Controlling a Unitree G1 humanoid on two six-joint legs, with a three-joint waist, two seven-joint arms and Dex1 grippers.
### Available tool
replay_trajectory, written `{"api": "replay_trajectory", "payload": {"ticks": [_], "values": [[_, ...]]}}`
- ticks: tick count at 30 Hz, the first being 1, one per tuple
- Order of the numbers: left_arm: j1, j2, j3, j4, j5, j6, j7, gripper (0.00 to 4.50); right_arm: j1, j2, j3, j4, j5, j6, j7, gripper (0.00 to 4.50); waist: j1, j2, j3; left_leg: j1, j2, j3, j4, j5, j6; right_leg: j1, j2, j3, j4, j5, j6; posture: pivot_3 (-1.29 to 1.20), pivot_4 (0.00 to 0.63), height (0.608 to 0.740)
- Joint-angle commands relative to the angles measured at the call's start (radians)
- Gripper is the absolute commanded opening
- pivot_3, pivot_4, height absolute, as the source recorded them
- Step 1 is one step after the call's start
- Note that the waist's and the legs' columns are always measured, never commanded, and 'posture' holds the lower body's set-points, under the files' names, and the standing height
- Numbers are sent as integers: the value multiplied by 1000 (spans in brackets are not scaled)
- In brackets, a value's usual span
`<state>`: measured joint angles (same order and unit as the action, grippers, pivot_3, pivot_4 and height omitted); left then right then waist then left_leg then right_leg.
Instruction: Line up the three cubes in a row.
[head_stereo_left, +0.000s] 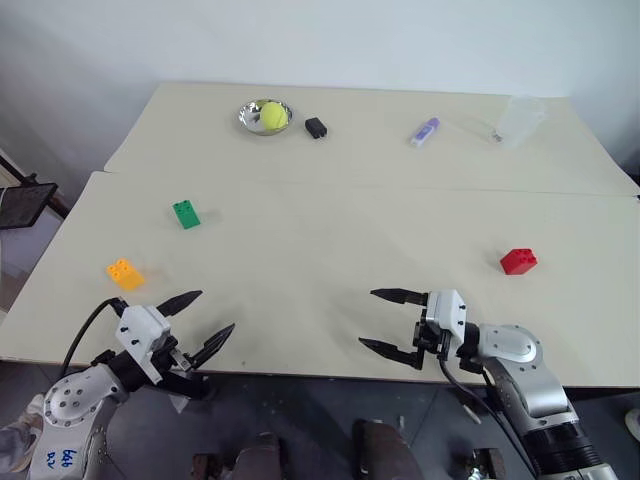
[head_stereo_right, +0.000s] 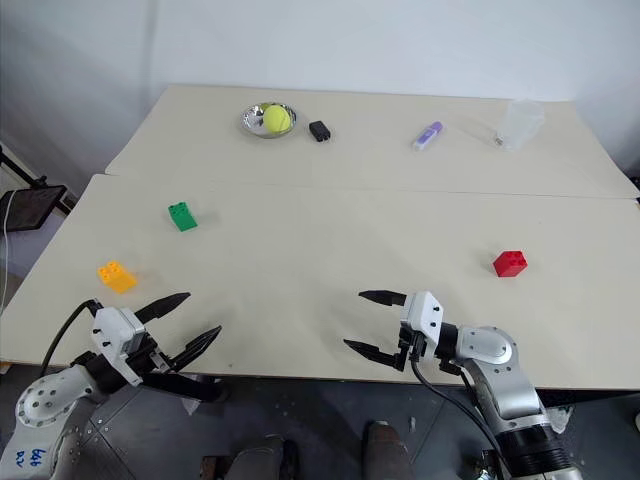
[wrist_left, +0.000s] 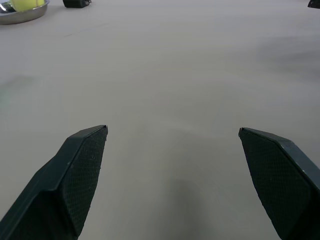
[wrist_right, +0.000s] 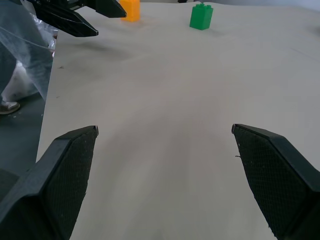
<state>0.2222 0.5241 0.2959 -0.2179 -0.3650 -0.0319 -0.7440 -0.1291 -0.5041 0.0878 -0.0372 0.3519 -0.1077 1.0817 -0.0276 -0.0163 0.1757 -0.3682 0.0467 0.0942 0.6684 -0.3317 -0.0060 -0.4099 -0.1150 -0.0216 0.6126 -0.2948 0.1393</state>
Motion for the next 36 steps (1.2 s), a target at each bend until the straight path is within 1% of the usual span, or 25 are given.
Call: {"api": "replay_trajectory", "payload": {"ticks": [1,3,6,8,12,13,15,16,19,21,24,29,32,34,36], "values": [[-3,-7,9,-34,-19,6,18,4479,8,-1,-19,-24,0,-23,-14,4500,0,0,0,0,0,0,0,0,0,0,0,0,0,0,0,0,150,740],[-20,-11,9,-42,-39,37,30,4479,9,3,-27,-26,-7,-36,-33,4500,0,0,0,0,0,0,0,0,0,0,0,0,0,0,0,0,150,740],[-57,20,-54,-105,-118,124,-50,4479,21,7,-137,-96,61,19,-139,4500,4,0,0,0,0,0,0,0,0,0,0,0,1,0,0,0,150,740],[-90,32,-107,-136,-122,150,-80,4479,39,-2,-216,-144,110,63,-201,4500,7,1,0,-1,0,0,1,0,-1,0,-1,0,2,0,0,0,150,740],[-165,57,-201,-148,-90,146,-146,4479,106,-19,-375,-210,149,118,-316,4500,15,1,-1,-1,-1,1,1,-1,-1,0,0,-1,2,0,0,0,150,740],[-207,51,-227,-134,-91,156,-156,4479,159,-29,-457,-206,156,116,-338,4500,17,2,-1,-1,-1,1,1,-1,-2,0,0,-1,1,0,0,0,150,740],[-294,37,-285,-86,-83,171,-183,4479,269,-34,-632,-159,168,96,-382,4500,43,4,-2,-2,-4,2,1,-1,-2,0,1,-2,1,0,0,0,150,740],[-327,29,-306,-61,-78,173,-191,4479,308,-32,-697,-127,168,82,-404,4500,48,4,-2,-3,-6,4,1,-1,-2,1,1,-5,1,0,0,0,150,740],[-375,8,-326,-14,-69,161,-196,4479,346,-26,-761,-62,166,73,-430,4500,44,6,-3,-2,-5,10,0,-2,-1,1,0,-5,-2,0,0,0,150,740],[-403,-11,-332,15,-71,156,-197,4479,350,-29,-778,-20,158,91,-449,4500,24,6,-3,0,-4,13,0,-2,0,1,1,-3,-3,0,0,0,150,740],[-429,-34,-329,40,-76,153,-194,4479,313,-70,-745,11,149,145,-444,4500,3,7,-3,2,-3,13,2,-2,0,1,1,-1,-3,0,0,0,150,740],[-441,-42,-335,51,-75,164,-204,4479,201,-150,-684,49,168,293,-436,4500,-3,7,-3,7,-3,12,2,-2,0,1,1,2,-1,0,0,0,150,740],[-448,-55,-328,57,-75,162,-186,4479,84,-196,-637,110,188,395,-417,4500,1,7,-3,6,-3,12,3,-2,0,1,1,3,0,0,0,0,150,740],[-446,-60,-329,56,-79,168,-184,4479,-23,-217,-596,214,157,425,-432,4500,1,7,-3,6,-3,12,4,-2,0,2,1,2,-1,0,0,0,150,740],[-440,-57,-332,47,-71,167,-186,4479,-97,-231,-557,307,111,420,-438,4500,1,7,-3,4,-3,12,7,-2,1,1,1,2,0,0,0,0,150,740]]}}
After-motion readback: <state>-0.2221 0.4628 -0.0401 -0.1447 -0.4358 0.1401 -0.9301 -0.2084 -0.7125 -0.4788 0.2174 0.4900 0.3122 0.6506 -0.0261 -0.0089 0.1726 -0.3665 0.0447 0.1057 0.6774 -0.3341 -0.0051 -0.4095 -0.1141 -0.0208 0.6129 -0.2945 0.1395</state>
